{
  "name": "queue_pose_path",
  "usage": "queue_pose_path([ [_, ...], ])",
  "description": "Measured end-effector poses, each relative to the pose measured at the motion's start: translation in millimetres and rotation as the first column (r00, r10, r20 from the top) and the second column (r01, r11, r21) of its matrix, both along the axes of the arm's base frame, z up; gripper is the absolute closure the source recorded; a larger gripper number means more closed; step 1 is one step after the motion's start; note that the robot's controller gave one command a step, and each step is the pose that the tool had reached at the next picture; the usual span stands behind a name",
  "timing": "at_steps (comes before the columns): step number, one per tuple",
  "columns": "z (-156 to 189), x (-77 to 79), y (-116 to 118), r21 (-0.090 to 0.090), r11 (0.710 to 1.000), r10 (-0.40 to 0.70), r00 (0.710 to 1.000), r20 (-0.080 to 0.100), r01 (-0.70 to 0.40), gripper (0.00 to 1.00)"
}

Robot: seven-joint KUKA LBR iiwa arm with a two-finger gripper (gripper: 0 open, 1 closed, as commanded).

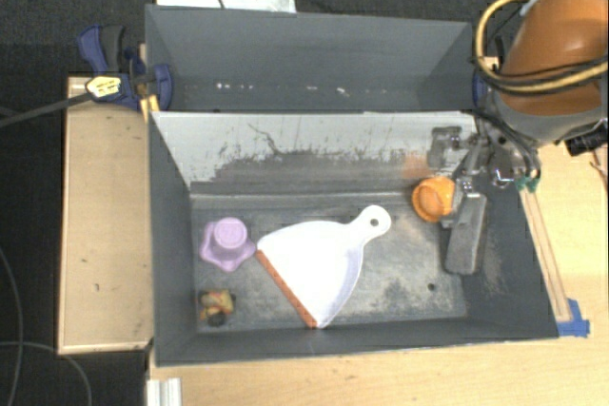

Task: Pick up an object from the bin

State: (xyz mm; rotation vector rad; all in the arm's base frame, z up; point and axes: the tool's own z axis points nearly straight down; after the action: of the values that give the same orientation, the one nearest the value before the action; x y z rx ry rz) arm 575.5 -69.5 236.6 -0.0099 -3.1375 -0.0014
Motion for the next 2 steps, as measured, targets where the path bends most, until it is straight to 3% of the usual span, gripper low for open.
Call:
queue_pose_path([
  [1,5,1.4,0,-0.001,1.0,0.002,1.0,0.008,-0.002,0.0],
  [2,-48,4.4,30,-0.002,0.991,0.135,0.991,0.011,-0.135,0.0],
])
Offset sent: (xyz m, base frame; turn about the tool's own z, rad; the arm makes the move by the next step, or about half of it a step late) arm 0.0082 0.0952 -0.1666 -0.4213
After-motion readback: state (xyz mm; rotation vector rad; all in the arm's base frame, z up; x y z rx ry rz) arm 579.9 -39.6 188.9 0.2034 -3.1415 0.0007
